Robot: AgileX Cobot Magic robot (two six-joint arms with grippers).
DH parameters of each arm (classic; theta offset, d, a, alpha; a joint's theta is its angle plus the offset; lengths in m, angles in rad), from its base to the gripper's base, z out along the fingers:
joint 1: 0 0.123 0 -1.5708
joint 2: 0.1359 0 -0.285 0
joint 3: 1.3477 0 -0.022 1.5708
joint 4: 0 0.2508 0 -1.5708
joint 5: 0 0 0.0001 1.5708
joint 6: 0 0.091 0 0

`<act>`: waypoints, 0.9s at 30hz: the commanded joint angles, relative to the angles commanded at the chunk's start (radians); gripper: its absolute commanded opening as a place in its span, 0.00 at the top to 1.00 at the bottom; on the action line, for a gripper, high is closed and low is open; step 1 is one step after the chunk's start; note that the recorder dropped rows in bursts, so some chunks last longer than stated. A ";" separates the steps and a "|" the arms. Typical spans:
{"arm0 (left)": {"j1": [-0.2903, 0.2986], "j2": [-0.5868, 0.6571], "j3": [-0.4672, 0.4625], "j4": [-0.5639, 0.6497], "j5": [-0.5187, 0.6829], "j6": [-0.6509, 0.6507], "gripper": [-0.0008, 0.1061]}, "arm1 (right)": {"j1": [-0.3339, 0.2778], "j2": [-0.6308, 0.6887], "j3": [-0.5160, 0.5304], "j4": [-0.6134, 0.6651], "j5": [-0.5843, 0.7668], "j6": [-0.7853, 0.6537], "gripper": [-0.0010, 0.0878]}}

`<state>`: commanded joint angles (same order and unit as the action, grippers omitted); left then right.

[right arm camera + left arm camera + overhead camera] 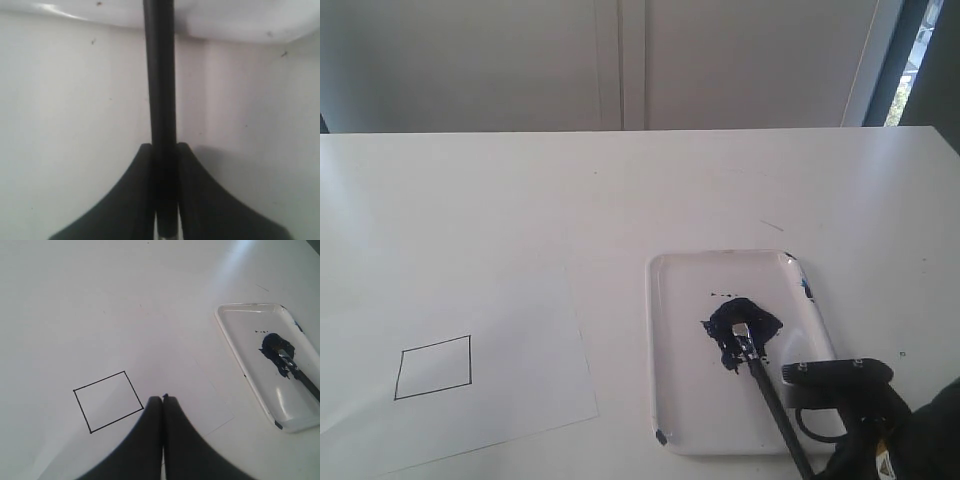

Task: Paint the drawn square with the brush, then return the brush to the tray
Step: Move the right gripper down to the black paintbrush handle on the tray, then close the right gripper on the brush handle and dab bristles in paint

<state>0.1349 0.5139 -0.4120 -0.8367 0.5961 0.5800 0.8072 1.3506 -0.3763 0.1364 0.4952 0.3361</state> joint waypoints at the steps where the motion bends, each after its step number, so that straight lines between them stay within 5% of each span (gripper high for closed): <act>1: 0.000 0.000 0.000 0.000 0.000 0.000 0.99 | 0.000 -0.002 0.000 0.000 0.008 0.000 0.99; 11: 0.000 0.000 0.000 0.000 0.002 0.000 0.99 | 0.000 -0.099 -0.090 -0.018 0.159 -0.007 0.99; 17: 0.000 0.000 0.000 0.000 0.004 0.000 0.99 | 0.000 -0.115 -0.163 -0.180 0.382 0.038 0.99; 27: 0.000 0.000 0.000 0.000 0.004 0.000 0.99 | -0.002 -0.110 -0.172 -0.238 0.402 0.043 0.99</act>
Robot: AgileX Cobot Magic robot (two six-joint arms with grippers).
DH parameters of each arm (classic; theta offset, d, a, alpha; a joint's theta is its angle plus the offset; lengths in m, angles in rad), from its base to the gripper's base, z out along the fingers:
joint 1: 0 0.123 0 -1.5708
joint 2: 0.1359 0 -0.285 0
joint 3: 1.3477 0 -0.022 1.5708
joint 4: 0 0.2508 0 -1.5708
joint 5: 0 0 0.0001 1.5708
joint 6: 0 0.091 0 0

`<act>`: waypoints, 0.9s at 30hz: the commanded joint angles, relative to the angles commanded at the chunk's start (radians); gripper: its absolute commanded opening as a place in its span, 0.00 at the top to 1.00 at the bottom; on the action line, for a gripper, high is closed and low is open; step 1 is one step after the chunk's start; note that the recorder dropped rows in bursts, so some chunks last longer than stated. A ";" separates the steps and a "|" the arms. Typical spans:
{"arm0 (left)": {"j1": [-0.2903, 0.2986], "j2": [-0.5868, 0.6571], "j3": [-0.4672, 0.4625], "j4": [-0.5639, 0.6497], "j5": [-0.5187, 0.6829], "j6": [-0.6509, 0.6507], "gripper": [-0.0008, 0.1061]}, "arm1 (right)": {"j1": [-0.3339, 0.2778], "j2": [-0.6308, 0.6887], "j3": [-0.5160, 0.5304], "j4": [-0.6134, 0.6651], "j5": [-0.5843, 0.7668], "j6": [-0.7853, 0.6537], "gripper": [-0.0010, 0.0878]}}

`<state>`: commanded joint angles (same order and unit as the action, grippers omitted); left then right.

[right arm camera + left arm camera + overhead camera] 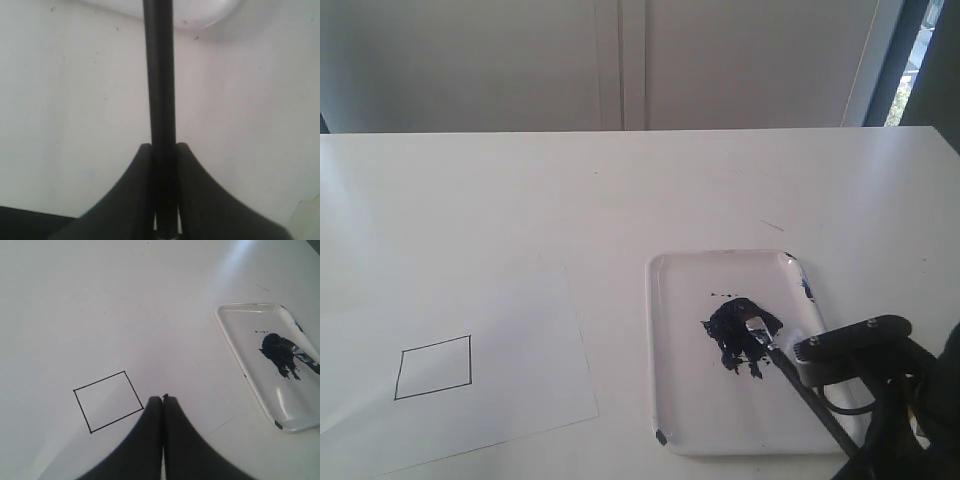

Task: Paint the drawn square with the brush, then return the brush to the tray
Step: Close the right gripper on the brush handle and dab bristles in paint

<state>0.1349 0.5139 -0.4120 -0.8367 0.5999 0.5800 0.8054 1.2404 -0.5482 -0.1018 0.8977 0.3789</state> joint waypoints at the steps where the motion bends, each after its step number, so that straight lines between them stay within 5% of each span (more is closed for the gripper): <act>1: 0.000 0.000 0.000 0.000 0.000 0.000 0.99 | 0.000 0.004 0.000 -0.003 0.000 0.000 0.99; 27: 0.000 0.000 0.000 0.000 0.006 0.004 0.99 | 0.000 0.148 -0.092 -0.063 0.109 -0.012 0.99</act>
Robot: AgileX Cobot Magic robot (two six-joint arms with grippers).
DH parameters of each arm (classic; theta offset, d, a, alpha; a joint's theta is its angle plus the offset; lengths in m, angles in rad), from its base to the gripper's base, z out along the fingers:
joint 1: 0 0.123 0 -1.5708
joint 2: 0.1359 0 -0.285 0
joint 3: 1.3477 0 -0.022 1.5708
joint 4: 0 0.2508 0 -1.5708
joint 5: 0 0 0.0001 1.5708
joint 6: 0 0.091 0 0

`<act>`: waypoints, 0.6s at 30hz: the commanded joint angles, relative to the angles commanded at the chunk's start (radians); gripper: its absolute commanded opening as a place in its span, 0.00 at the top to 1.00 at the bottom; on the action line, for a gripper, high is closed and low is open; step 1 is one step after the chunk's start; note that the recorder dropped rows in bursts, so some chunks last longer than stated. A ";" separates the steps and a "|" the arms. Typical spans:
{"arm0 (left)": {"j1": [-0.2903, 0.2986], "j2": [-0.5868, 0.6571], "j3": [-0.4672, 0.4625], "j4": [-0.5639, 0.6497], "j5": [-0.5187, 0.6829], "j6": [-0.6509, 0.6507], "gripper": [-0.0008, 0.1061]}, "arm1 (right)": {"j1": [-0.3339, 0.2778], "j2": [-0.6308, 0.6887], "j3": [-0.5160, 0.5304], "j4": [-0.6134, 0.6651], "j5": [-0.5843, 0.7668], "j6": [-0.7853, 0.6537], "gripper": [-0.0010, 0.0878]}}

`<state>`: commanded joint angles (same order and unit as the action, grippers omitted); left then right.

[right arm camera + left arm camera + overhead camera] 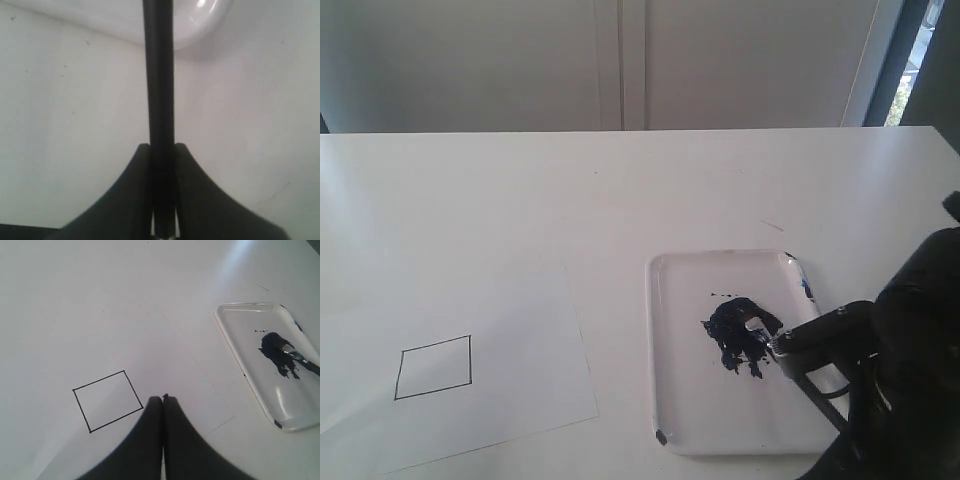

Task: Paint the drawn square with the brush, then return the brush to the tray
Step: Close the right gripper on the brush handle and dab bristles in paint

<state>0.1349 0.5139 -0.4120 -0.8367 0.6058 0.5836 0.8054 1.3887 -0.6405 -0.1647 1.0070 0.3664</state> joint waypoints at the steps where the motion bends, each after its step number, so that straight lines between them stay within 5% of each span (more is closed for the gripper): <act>1: 0.000 0.000 0.000 0.000 0.000 0.000 0.99 | 0.000 0.000 0.000 0.008 0.008 -0.013 0.99; 18: 0.000 0.000 0.000 -0.023 -0.015 0.000 0.99 | 0.002 -0.130 0.000 0.126 -0.061 -0.193 0.99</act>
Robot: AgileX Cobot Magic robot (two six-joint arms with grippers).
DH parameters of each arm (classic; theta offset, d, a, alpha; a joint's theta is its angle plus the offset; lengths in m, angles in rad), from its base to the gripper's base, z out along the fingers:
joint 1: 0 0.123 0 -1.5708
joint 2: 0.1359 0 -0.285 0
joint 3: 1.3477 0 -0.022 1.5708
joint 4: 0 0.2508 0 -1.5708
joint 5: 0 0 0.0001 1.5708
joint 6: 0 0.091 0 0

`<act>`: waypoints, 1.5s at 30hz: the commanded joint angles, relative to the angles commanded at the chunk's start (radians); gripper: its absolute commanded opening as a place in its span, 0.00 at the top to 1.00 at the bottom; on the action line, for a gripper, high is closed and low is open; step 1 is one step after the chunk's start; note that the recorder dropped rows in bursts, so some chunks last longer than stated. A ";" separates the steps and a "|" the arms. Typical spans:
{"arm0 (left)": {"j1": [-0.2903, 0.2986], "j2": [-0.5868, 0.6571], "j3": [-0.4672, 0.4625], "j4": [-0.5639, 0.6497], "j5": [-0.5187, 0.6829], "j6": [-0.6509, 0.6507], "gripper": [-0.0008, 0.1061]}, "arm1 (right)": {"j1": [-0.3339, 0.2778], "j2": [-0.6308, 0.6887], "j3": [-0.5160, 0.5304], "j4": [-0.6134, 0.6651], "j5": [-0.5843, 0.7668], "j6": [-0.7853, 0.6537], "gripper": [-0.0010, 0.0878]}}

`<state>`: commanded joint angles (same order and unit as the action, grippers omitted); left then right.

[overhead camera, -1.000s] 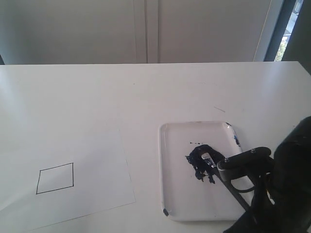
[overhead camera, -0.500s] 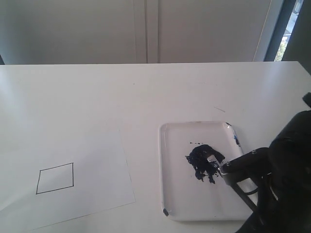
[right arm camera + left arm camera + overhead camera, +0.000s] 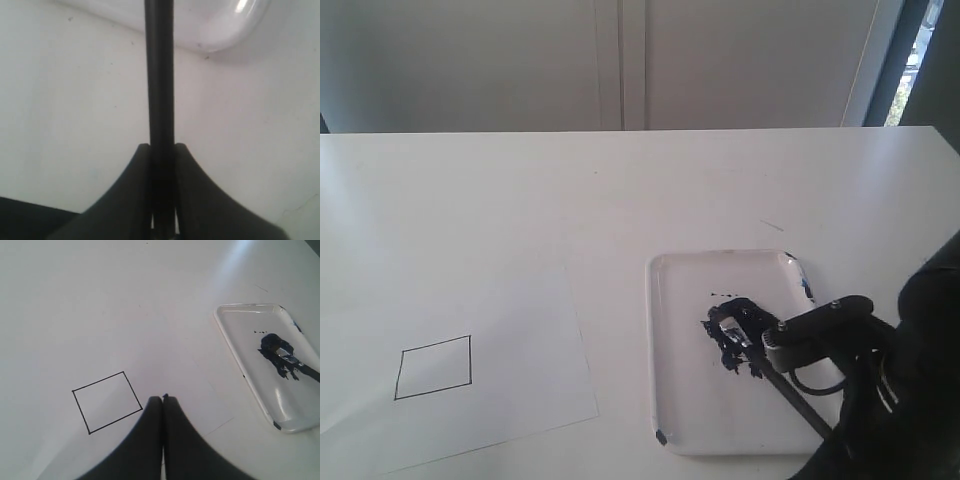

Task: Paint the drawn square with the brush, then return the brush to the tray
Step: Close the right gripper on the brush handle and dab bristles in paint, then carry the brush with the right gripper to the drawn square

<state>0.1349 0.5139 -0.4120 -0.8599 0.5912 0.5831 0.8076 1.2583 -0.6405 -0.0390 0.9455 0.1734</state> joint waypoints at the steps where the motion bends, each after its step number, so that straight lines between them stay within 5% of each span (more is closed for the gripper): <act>1: 0.000 0.000 0.000 0.000 0.000 0.000 0.99 | 0.000 -0.019 0.000 0.002 0.002 -0.012 0.99; 8: 0.000 0.000 -0.001 0.047 0.016 0.017 0.99 | 0.000 -0.103 0.000 0.002 0.009 -0.058 0.99; 16: 0.000 0.032 -0.050 0.216 0.031 0.019 0.99 | 0.000 -0.099 -0.039 0.165 -0.005 -0.278 0.99; 23: 0.000 0.150 -0.056 0.341 0.118 -0.052 0.99 | 0.000 -0.037 -0.167 0.274 -0.006 -0.363 0.99; 30: 0.000 0.289 -0.056 0.428 0.068 -0.113 0.99 | 0.037 0.109 -0.270 0.363 -0.010 -0.474 0.99; 33: 0.000 0.363 -0.056 0.428 0.036 -0.086 0.89 | 0.082 0.178 -0.310 0.357 -0.015 -0.487 0.99; 37: -0.003 0.488 -0.056 0.422 -0.003 -0.049 0.54 | 0.129 0.279 -0.346 0.357 -0.036 -0.529 0.99; 45: -0.170 0.707 -0.058 0.471 -0.158 0.072 0.54 | 0.139 0.363 -0.362 0.375 -0.076 -0.533 0.99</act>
<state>-0.0351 1.2204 -0.4697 -0.3888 0.4335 0.6555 0.9461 1.6210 -1.0020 0.3357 0.8695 -0.3596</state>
